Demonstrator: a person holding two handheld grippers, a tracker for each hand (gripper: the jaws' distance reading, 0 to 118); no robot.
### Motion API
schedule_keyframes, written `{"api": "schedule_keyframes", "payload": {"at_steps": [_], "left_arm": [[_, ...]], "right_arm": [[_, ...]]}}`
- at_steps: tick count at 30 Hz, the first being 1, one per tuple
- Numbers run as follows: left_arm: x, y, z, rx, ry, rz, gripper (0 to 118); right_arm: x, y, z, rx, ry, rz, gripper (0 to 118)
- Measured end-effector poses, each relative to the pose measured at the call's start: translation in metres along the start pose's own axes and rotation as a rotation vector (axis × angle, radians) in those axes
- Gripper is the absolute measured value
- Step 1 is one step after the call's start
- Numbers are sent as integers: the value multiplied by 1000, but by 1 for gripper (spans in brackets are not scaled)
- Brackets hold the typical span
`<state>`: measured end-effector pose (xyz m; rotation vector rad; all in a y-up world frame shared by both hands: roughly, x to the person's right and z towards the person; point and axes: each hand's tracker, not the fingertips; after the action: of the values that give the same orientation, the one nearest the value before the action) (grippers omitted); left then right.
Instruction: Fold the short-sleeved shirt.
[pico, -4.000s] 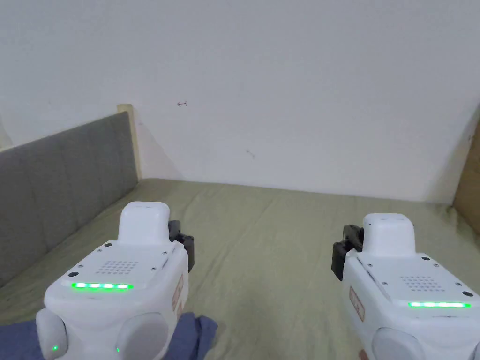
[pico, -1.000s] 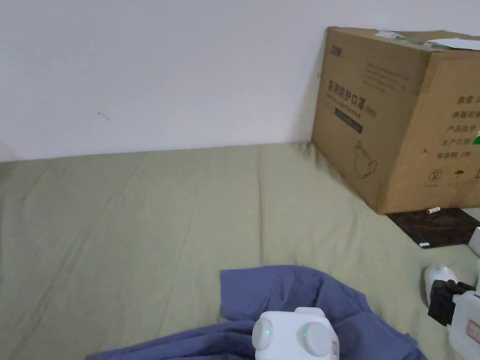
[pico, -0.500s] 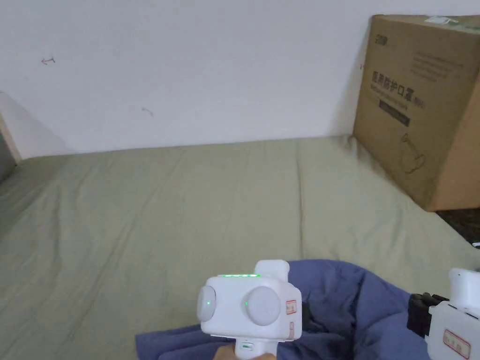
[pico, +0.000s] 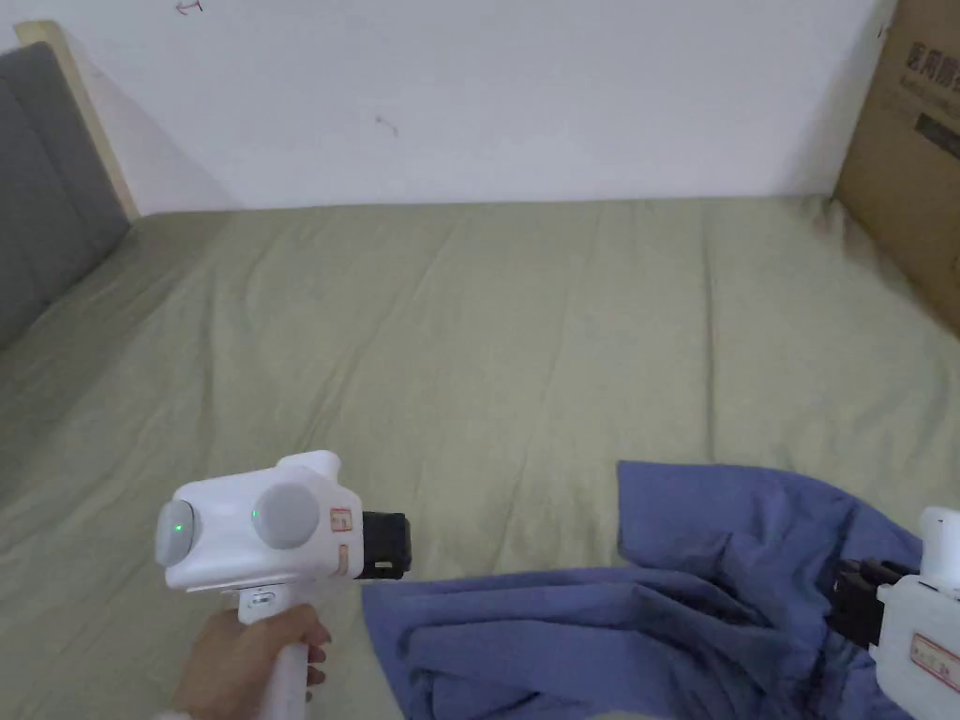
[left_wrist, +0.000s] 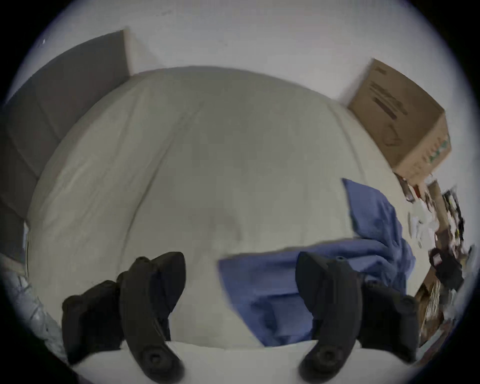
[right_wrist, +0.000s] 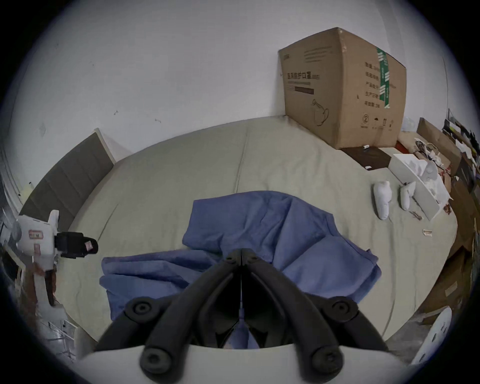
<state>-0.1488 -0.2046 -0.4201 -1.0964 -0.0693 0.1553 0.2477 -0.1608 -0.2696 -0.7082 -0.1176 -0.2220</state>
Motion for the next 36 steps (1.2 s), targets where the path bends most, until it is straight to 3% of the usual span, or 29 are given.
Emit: {"api": "schedule_keyframes", "payload": {"at_steps": [2, 5, 8, 9, 11, 12, 21, 24, 25, 26, 27, 28, 30, 31, 36], "left_arm": [[-12, -1, -30, -101, 6, 35, 91], [-13, -16, -61, -204, -10, -8, 73], [8, -29, -49, -110, 77, -69, 68], [11, -28, -49, -111, 75, -81, 55], [6, -15, -52, -95, 109, -103, 14], [6, -14, -52, -88, 116, -101, 0], [-8, -3, -19, -55, 50, -98, 0], [3, -6, 10, 9, 8, -125, 0], [3, -7, 14, 7, 6, -127, 0], [6, -6, 17, 11, 3, -131, 0], [9, -5, 19, 14, 2, -131, 0], [9, -4, 19, 18, 2, -130, 0], [8, -1, 19, 23, 2, -126, 0], [13, 0, 18, 24, 4, -129, 0], [13, 3, 10, 8, 7, -131, 0]], "right_arm": [[-2, -3, -6, -19, 0, -2, 0], [-1, -7, -13, -47, 9, -11, 0], [-2, -8, -14, -61, 3, -7, 0], [3, -9, -16, -59, 3, -7, 0], [7, -9, -15, -58, 2, -15, 0], [9, -9, -15, -58, 0, -23, 0], [41, 17, -17, -43, -4, -33, 0], [54, 51, -33, 57, -24, -23, 0], [60, 65, -45, 48, -22, -16, 6], [66, 82, -59, 25, -1, -13, 27], [69, 95, -75, -18, 33, -15, 74], [72, 106, -91, -42, 57, -6, 96], [69, 125, -120, -49, 50, 28, 98], [67, 132, -136, -93, 11, 68, 98], [62, 129, -215, -312, 26, 196, 98]]}}
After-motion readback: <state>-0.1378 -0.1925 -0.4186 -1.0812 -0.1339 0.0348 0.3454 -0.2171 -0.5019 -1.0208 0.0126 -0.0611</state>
